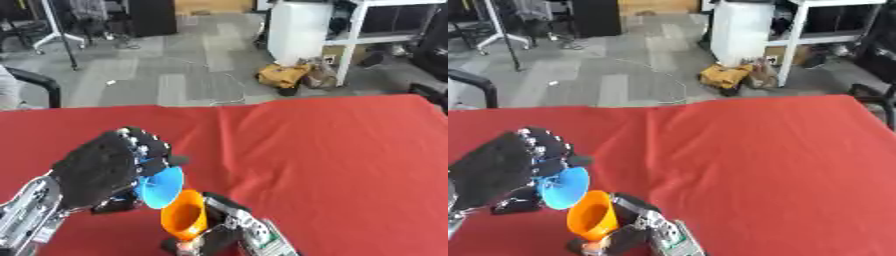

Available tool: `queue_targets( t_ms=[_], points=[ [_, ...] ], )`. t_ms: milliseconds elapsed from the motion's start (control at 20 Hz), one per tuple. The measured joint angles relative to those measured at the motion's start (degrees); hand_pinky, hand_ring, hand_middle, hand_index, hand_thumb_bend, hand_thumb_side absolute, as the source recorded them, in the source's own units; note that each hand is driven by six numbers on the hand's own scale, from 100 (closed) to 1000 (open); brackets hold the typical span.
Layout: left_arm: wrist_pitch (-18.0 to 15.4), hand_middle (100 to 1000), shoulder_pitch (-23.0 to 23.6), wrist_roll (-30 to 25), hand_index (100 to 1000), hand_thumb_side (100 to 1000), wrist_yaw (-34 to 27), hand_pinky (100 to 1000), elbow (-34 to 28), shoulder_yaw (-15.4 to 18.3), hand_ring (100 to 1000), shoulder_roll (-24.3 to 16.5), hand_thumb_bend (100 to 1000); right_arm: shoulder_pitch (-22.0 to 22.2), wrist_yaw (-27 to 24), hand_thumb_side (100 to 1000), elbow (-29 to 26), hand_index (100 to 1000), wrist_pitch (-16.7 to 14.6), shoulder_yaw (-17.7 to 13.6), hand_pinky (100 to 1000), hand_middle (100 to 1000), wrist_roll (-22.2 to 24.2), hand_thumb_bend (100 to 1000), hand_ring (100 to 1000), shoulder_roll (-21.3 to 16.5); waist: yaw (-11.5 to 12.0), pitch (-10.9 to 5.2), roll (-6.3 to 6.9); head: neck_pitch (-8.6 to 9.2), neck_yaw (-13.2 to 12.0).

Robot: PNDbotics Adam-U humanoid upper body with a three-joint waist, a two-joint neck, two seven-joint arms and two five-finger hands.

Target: Pour the contents of one cup into another cup.

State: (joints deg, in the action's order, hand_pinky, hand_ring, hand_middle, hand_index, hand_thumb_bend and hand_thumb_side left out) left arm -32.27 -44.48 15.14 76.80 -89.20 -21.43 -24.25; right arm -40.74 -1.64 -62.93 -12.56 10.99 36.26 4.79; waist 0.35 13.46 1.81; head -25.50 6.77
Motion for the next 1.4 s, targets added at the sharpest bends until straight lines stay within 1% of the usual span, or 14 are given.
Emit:
queue_targets(
  t_ms=[700,1000,1400],
  points=[
    [-0.03,481,-0.01,-2.03,781,100,4.01,322,-2.80,-0.97,390,-1.69,596,0.00,0.00,100,0.28,517,-0.10,-0.02,725,341,-0.10,340,409,0.00,0.00,0.00,0.04,0.00,0.22],
    [0.17,469,-0.01,-2.19,773,100,6.08,314,-3.45,-1.33,379,-2.45,590,0.00,0.00,100,0.34,516,-0.15,-0.02,723,341,-0.16,341,409,-0.01,0.00,0.00,0.07,0.01,0.27],
    [0.53,443,-0.01,-1.82,741,100,8.18,280,-4.26,-1.66,340,-3.14,570,0.00,0.00,100,0.34,515,-0.22,-0.02,722,340,-0.24,341,409,-0.01,0.02,-0.01,0.07,0.01,0.39]
  ],
)
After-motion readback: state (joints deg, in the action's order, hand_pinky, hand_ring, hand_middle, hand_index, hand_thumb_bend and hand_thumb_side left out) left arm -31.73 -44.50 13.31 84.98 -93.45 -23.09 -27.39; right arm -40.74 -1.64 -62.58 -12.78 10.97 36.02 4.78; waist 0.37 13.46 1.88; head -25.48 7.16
